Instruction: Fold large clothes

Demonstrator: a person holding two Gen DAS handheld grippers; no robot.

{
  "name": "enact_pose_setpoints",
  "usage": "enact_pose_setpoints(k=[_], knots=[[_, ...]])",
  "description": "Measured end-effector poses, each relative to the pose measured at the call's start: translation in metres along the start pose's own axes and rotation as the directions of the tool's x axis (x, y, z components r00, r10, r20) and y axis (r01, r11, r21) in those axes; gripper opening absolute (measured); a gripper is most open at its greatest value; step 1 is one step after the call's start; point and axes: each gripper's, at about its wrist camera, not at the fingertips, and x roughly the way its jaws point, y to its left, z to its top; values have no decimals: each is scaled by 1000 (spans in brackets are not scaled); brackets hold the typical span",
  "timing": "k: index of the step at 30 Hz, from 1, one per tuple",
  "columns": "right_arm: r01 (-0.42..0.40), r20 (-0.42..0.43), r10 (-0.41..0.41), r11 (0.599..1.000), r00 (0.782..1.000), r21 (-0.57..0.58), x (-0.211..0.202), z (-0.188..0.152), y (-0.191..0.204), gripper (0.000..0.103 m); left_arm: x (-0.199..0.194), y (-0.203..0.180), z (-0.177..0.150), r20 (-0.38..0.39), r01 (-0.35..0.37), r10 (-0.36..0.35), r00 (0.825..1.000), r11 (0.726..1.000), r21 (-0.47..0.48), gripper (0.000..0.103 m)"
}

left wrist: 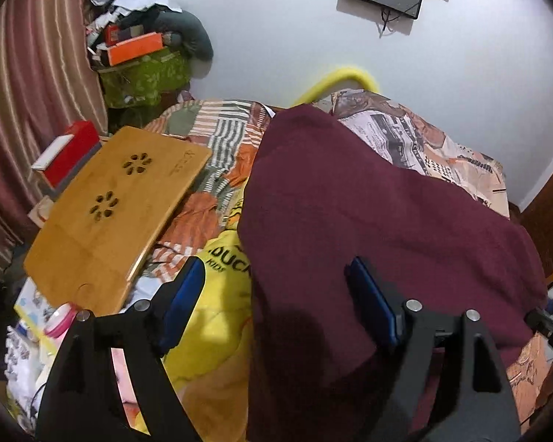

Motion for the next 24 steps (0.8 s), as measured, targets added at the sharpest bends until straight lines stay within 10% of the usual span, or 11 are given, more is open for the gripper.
enact_pose_setpoints(k=[16,24], knots=[[43,111,-35,996,993,-76,-78,-19,8,72,-42,-39,-95,-12,-99,102,995,986,132,95],[39,240,-5,990,971,-137,-135,-27,29,73,-132,-60,-95,154,-27,15,988,996,80,95]])
